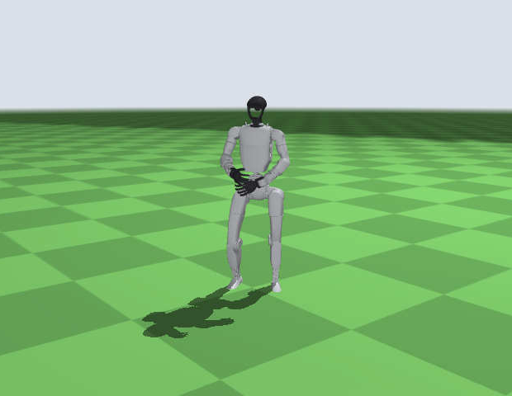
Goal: Sport exercise
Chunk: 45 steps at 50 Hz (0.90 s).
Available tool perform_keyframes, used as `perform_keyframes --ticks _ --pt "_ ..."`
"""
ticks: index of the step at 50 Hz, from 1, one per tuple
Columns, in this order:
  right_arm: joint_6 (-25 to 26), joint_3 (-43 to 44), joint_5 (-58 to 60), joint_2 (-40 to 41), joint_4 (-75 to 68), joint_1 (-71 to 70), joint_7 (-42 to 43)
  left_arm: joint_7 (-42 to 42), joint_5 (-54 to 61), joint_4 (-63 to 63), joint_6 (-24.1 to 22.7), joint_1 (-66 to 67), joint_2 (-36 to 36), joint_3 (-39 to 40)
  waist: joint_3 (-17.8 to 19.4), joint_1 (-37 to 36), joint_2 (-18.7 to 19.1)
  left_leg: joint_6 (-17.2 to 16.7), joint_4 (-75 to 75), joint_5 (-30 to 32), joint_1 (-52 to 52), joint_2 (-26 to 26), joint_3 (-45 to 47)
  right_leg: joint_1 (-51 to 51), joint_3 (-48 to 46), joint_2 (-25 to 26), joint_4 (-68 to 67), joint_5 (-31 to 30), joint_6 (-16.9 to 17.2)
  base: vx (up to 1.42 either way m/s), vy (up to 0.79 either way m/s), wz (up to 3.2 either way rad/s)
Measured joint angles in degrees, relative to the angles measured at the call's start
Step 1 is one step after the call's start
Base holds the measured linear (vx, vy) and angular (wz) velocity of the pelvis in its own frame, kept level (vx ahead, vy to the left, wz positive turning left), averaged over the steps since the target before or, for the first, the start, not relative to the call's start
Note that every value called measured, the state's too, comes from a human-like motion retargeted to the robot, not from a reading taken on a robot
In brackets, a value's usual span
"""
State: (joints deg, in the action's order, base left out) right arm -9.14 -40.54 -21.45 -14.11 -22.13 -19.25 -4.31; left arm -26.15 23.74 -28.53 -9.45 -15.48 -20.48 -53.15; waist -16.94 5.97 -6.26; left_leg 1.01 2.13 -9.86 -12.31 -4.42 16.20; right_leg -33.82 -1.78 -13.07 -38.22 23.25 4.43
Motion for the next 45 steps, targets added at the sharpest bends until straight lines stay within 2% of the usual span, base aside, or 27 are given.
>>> perform_keyframes --ticks 6,9,13,17,32,45 --pt "3.4 -17.1 -16.4 1.3 15.1 -7.4 -13.4 -11.7 8.7 16.6 3.1 -12.7 -3.9 -20.5 -2.6 1.7 0.5 -0.4 0.0 -1.3 2.5 0.4 0.7 2.4 0.3 0.5 -0.2 -1.0 0.4 0.04 0.05 -0.05" --pt "6.2 -24.0 -22.6 0.6 22.0 -11.2 -19.6 -15.3 11.3 23.7 4.4 -20.2 -4.7 -27.0 -3.4 2.2 1.2 -0.4 -0.1 -1.5 3.4 0.5 0.5 3.6 -0.2 0.5 -0.1 -1.4 0.5 0.00 0.00 0.00" --pt "9.7 -32.1 -27.6 -1.9 28.9 -16.5 -25.0 -18.1 13.2 31.7 6.2 -27.4 -5.3 -27.1 -3.3 3.3 4.0 -0.2 -0.1 -1.7 4.4 0.7 -0.3 5.2 -1.1 0.4 0.2 -1.7 0.4 0.00 0.00 0.00" --pt "12.0 -35.4 -31.0 -4.5 33.0 -18.8 -26.9 -17.1 15.2 37.4 7.0 -31.7 -5.0 -27.1 -3.2 2.8 5.6 -0.2 -0.2 -1.8 5.1 1.2 -1.0 6.8 -2.4 0.5 1.0 -1.9 0.3 0.00 0.00 0.00" --pt "15.1 -34.8 -38.7 -8.6 39.4 -17.9 -23.5 -11.4 24.0 44.7 9.3 -34.6 -2.0 -27.1 -1.9 0.1 6.4 -0.8 -0.4 -2.0 7.6 2.6 -2.5 11.6 -5.4 1.3 3.2 -1.7 -0.3 0.00 0.00 0.00" --pt "13.8 -32.7 -38.3 -9.0 40.2 -16.4 -16.7 -7.5 27.7 44.9 10.1 -33.1 -2.0 -27.1 -0.8 -1.2 6.3 -1.1 -0.5 -1.8 8.6 3.4 -3.4 13.8 -6.9 1.7 4.1 -1.5 -1.0 0.00 0.00 0.00"
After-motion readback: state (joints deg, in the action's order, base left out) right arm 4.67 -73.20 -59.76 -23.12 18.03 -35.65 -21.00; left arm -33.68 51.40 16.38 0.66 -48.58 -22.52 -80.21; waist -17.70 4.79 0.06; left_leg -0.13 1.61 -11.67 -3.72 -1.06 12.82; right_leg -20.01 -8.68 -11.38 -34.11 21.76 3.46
